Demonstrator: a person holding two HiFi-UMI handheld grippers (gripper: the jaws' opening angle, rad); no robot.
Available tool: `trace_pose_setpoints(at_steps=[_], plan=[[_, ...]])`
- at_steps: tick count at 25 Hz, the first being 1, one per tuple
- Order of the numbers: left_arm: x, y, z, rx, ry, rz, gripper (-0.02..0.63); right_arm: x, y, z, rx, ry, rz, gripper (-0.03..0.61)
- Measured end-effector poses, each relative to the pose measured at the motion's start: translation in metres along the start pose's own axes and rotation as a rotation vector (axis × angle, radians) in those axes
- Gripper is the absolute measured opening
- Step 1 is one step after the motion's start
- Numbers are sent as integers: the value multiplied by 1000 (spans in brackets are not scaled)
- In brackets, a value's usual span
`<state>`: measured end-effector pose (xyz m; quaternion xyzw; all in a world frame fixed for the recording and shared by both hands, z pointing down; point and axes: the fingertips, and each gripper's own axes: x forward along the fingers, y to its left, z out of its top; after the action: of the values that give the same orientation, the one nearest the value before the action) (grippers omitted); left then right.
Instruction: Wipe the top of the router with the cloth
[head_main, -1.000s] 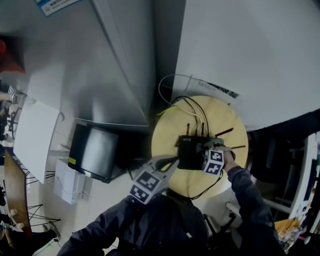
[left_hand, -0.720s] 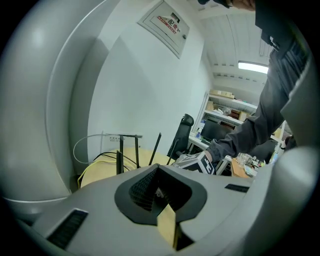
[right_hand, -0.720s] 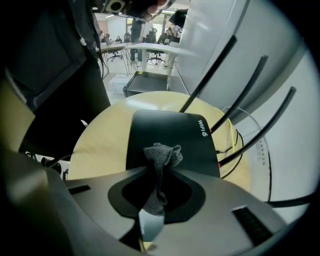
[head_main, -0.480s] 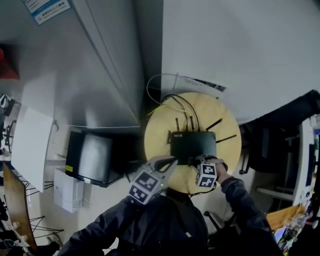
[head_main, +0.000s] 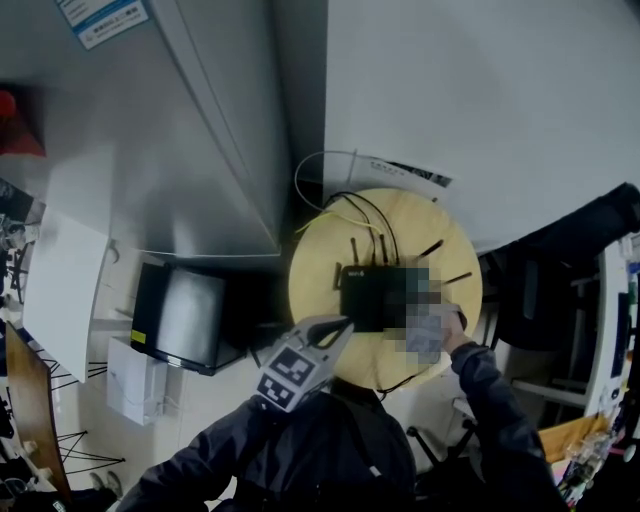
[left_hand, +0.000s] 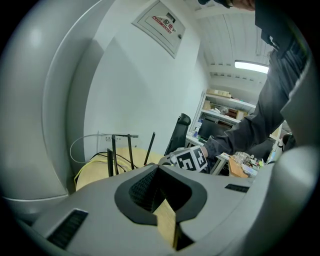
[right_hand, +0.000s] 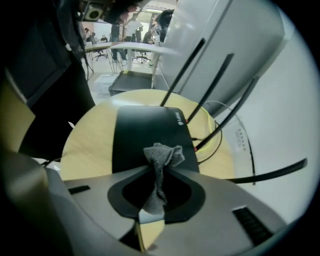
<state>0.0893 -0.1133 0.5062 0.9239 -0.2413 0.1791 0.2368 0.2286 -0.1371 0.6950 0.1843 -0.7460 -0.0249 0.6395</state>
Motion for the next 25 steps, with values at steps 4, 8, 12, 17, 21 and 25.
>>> trace_pose_setpoints(at_steps=[4, 8, 12, 17, 21, 25], plan=[[1, 8, 3, -12, -5, 24, 2, 8, -44, -4, -6, 55, -90, 72], [1, 18, 6, -24, -8, 44, 2, 20, -66, -6, -50, 110, -146, 72], [1, 26, 8, -34, -9, 57, 2, 30, -78, -9, -67, 125, -155, 72], [4, 28, 11, -34, -8, 58, 2, 34, -72, -10, -114, 116, -108, 71], [7, 24, 11, -28, -6, 44, 2, 27, -49, -9, -129, 98, -42, 71], [10, 16, 12, -20, -8, 23, 2, 15, -13, -11, -154, 79, 11, 71]])
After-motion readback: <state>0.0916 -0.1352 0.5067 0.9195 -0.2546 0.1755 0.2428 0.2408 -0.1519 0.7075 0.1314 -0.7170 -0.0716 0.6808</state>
